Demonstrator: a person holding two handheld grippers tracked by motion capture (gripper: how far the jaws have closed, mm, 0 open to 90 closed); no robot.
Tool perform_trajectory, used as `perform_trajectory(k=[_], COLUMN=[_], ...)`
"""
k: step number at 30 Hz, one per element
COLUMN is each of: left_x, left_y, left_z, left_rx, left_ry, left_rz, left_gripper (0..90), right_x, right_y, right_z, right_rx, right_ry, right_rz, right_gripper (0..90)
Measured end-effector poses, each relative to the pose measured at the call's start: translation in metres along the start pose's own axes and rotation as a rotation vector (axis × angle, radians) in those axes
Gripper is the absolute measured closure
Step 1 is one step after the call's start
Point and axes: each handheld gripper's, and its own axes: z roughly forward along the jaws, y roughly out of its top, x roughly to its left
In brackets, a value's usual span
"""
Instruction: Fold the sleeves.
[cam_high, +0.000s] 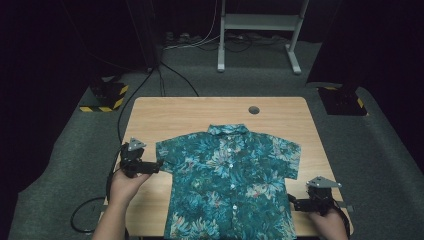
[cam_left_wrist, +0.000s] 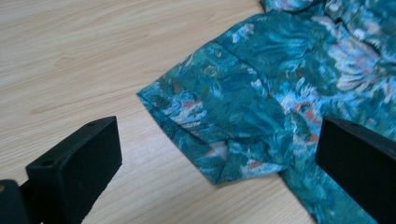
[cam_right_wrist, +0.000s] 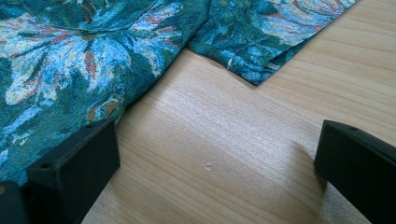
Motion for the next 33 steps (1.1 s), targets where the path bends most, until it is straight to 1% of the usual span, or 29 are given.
perform_trajectory(k=[1, 2, 3, 4, 7, 11, 15, 17, 22, 25, 29, 33], left_x=[0.002, 0.005, 0.005, 0.008, 0.01, 0.013, 0.014, 0.017, 0.02, 0.022, 0.025, 0.028], left_y=[0.0, 0.001, 0.001, 0.001, 0.001, 0.002, 0.004, 0.006, 0.008, 0.011, 0.015, 0.016], left_z=[0.001, 0.005, 0.005, 0.007, 0.012, 0.017, 0.022, 0.026, 0.032, 0.036, 0.043, 0.049], left_rx=[-0.004, -0.001, -0.001, -0.005, -0.004, 0.001, 0.001, -0.007, -0.012, -0.007, -0.008, -0.004], left_ry=[-0.005, -0.013, -0.013, -0.018, -0.023, -0.028, -0.026, -0.029, -0.028, -0.026, -0.022, -0.022], left_rz=[-0.011, -0.034, -0.034, -0.052, -0.064, -0.069, -0.064, -0.068, -0.073, -0.081, -0.081, -0.087], left_gripper=[1.4, 1.4, 2.0, 2.2, 2.6, 3.0, 3.0, 3.1, 3.6, 3.8, 4.4, 5.2], right_x=[0.0, 0.0, 0.0, 0.0, 0.0, 0.0, 0.0, 0.0, 0.0, 0.0, 0.0, 0.0], right_y=[0.0, 0.0, 0.0, 0.0, 0.0, 0.0, 0.0, 0.0, 0.0, 0.0, 0.0, 0.0], right_z=[0.0, 0.0, 0.0, 0.0, 0.0, 0.0, 0.0, 0.0, 0.0, 0.0, 0.0, 0.0], right_rx=[0.0, 0.0, 0.0, 0.0, 0.0, 0.0, 0.0, 0.0, 0.0, 0.0, 0.0, 0.0], right_ry=[0.0, 0.0, 0.0, 0.0, 0.0, 0.0, 0.0, 0.0, 0.0, 0.0, 0.0, 0.0], right_rz=[0.0, 0.0, 0.0, 0.0, 0.0, 0.0, 0.0, 0.0, 0.0, 0.0, 0.0, 0.0], right_gripper=[0.0, 0.0, 0.0, 0.0, 0.0, 0.0, 0.0, 0.0, 0.0, 0.0, 0.0, 0.0])
